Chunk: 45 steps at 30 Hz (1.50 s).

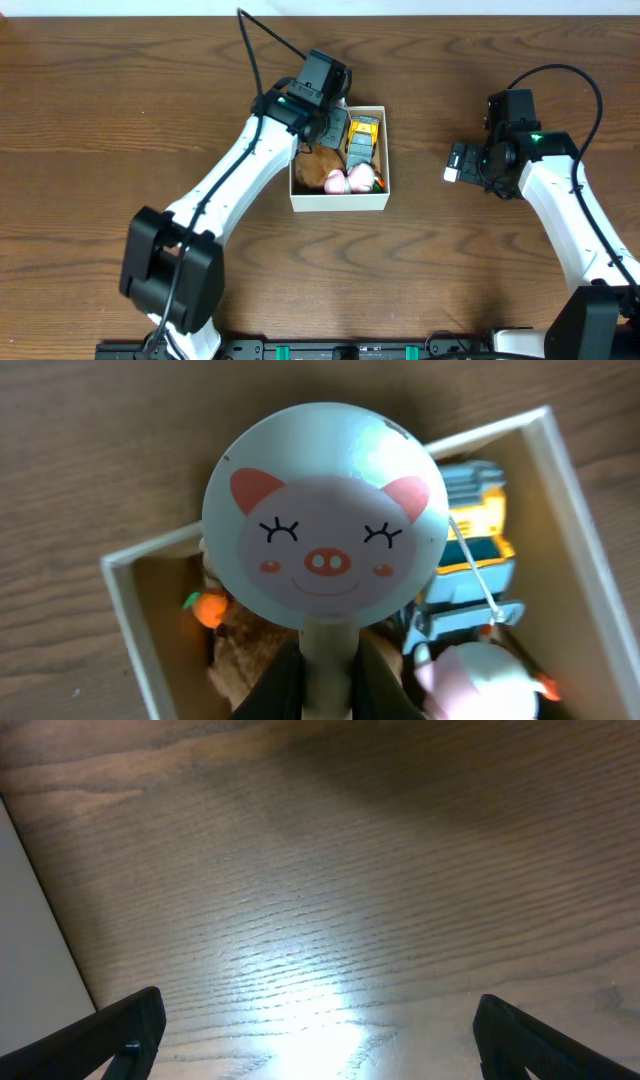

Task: Pack container
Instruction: 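Lift the rattle drum with left gripper and carry it over the box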

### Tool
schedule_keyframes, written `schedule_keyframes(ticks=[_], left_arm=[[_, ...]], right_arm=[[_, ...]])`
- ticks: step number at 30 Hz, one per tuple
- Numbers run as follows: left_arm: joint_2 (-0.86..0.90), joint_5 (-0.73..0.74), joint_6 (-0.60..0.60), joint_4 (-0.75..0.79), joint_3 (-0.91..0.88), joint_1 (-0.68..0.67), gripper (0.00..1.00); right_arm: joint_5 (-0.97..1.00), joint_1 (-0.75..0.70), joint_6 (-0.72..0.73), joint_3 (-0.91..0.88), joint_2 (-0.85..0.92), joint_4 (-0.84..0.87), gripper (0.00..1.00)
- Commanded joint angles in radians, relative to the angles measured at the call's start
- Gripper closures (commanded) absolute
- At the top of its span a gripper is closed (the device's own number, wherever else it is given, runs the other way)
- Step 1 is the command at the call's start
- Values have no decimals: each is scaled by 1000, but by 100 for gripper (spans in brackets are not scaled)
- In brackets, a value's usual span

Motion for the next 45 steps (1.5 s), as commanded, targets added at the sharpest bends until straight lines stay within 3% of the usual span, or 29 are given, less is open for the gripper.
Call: schedule_keyframes(ticks=[1, 4, 9, 11, 16, 25, 34, 45], left_arm=[[29, -19, 14, -2, -4, 3, 94], [40, -19, 14, -2, -4, 3, 85], [41, -19, 14, -5, -4, 4, 40], [41, -19, 14, -10, -4, 4, 32], [39, -19, 13, -25, -4, 6, 25], [35, -26, 13, -28, -4, 6, 24], [35, -212, 14, -47, -4, 6, 35], [37, -215, 33, -15, -4, 7, 36]], right_arm=[[4, -7, -13, 0, 1, 0, 1], [4, -7, -13, 0, 1, 1, 1], [4, -7, -13, 0, 1, 3, 1], [4, -7, -13, 0, 1, 4, 1], [4, -7, -13, 0, 1, 4, 1], [4, -7, -13, 0, 1, 3, 1], [4, -7, -12, 0, 1, 4, 1], [4, -7, -13, 0, 1, 4, 1]])
